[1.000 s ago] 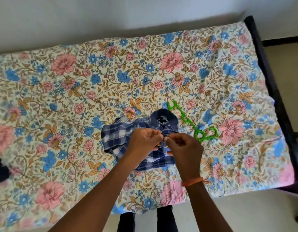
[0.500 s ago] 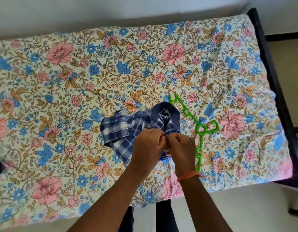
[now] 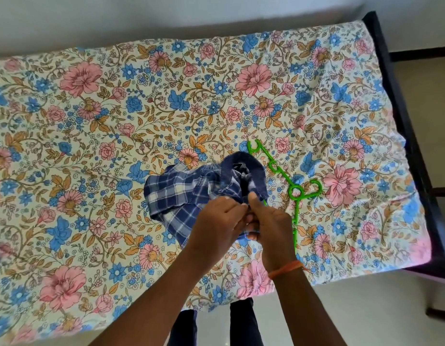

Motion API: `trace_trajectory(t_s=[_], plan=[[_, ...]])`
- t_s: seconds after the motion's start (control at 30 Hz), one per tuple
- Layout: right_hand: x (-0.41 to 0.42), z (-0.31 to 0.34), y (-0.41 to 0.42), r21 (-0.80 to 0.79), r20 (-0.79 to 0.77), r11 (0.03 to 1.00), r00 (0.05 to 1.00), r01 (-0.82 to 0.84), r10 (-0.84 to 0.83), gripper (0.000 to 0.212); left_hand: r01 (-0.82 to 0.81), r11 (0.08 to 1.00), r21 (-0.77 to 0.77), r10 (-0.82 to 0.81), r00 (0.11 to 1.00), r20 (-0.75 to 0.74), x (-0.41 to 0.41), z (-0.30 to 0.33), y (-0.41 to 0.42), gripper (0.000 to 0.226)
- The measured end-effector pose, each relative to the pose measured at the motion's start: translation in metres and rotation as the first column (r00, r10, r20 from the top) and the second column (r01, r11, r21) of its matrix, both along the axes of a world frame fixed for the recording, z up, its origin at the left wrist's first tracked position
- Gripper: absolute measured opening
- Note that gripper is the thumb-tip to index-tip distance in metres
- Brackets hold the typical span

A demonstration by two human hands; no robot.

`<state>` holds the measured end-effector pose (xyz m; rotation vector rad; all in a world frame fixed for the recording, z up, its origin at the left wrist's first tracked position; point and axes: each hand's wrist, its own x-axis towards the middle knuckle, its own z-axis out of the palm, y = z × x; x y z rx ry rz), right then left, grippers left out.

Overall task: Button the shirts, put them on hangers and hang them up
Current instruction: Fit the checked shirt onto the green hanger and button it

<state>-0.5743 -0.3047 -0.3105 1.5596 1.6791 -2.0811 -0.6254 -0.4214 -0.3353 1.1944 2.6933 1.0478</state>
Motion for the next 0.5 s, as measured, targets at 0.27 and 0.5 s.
trace_trajectory(t_s=[0.27,0.5], plan=[[0.001,-0.028,0.012,-0.138,0.078,0.981,0.989,0.137,-0.127,0.022,-0.138,0.990,0.026,0.108,0.865,0.490,0.002,-0.008,0.011,0.024],[0.029,-0.067,0.042,-0.113,0.185,0.990,0.977,-0.089,0.109,0.023,-0.296,0.752,-0.588,0.444,0.888,0.120,-0.063,-0.027,0.051,0.058]])
